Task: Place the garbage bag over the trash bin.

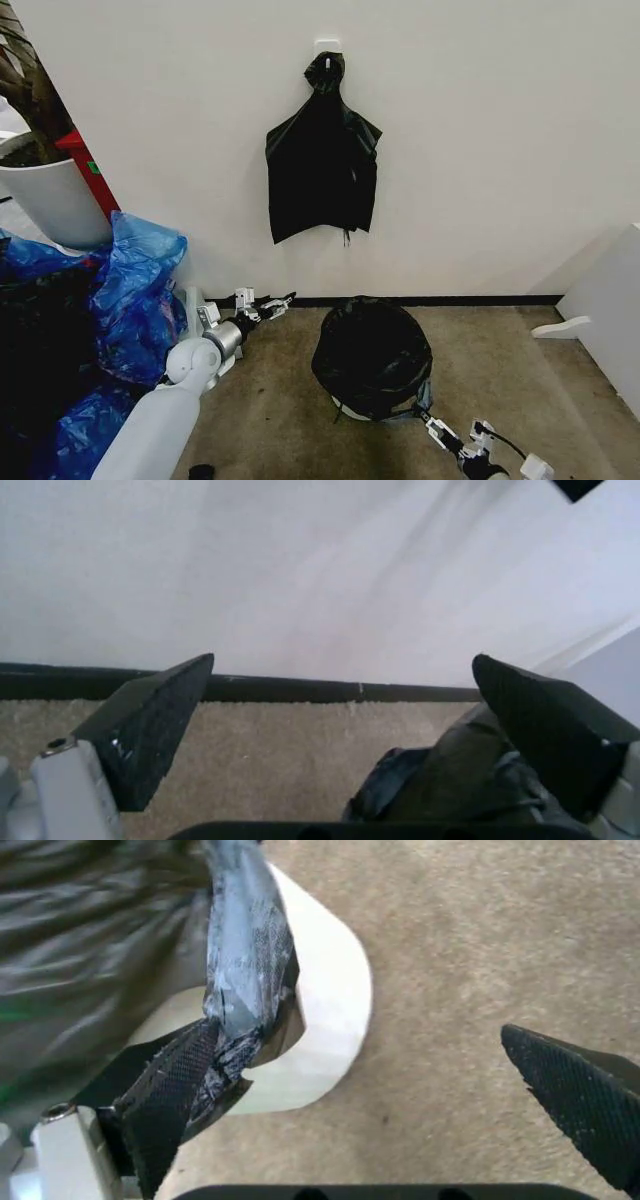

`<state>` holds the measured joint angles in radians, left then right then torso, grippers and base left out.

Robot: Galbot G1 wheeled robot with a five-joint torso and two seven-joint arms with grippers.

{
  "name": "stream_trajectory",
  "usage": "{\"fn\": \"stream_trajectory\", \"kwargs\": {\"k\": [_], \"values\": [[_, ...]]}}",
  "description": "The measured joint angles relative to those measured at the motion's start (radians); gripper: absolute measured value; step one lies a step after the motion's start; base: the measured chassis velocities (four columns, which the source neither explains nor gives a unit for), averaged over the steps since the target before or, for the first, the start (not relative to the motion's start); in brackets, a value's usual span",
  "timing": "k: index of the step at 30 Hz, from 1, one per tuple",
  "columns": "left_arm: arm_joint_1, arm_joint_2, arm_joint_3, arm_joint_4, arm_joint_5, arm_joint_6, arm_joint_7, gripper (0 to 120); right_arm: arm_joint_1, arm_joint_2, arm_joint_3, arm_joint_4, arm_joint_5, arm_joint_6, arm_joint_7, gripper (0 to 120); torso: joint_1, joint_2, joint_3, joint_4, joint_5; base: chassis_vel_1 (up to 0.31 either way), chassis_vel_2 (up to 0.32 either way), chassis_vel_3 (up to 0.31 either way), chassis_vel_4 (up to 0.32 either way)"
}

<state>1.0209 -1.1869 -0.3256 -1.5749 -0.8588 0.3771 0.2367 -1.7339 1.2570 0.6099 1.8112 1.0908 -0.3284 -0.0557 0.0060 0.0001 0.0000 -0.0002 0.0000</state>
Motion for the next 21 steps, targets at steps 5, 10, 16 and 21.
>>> {"fn": "stream_trajectory", "kwargs": {"k": [5, 10, 16, 21], "values": [[0.012, -0.001, -0.003, -0.031, 0.0, 0.005, 0.0, 100, 0.049, 0.003, -0.019, -0.08, -0.065, 0.023, 0.02, 100, 0.0, 0.0, 0.0, 0.0, 0.0001, 0.0, 0.0, 0.0, 0.0], [0.021, -0.005, -0.004, -0.063, 0.003, 0.014, -0.006, 100, 0.085, 0.002, -0.042, -0.146, -0.153, 0.071, 0.027, 100, 0.0, 0.0, 0.0, 0.0001, 0.0001, 0.0, 0.0, 0.0, 0.0], [0.015, -0.018, 0.003, -0.07, 0.009, 0.021, -0.024, 100, 0.066, -0.002, -0.063, -0.153, -0.224, 0.089, 0.047, 100, 0.0, 0.0, 0.0, -0.0001, -0.0001, 0.0, 0.0, 0.0, 0.0], [0.002, -0.032, 0.017, -0.065, 0.02, 0.025, -0.034, 100, 0.025, -0.003, -0.077, -0.113, -0.276, 0.118, 0.051, 100, 0.0, 0.0, 0.0, -0.0002, -0.0001, 0.0, 0.0, 0.0, 0.0]]}}
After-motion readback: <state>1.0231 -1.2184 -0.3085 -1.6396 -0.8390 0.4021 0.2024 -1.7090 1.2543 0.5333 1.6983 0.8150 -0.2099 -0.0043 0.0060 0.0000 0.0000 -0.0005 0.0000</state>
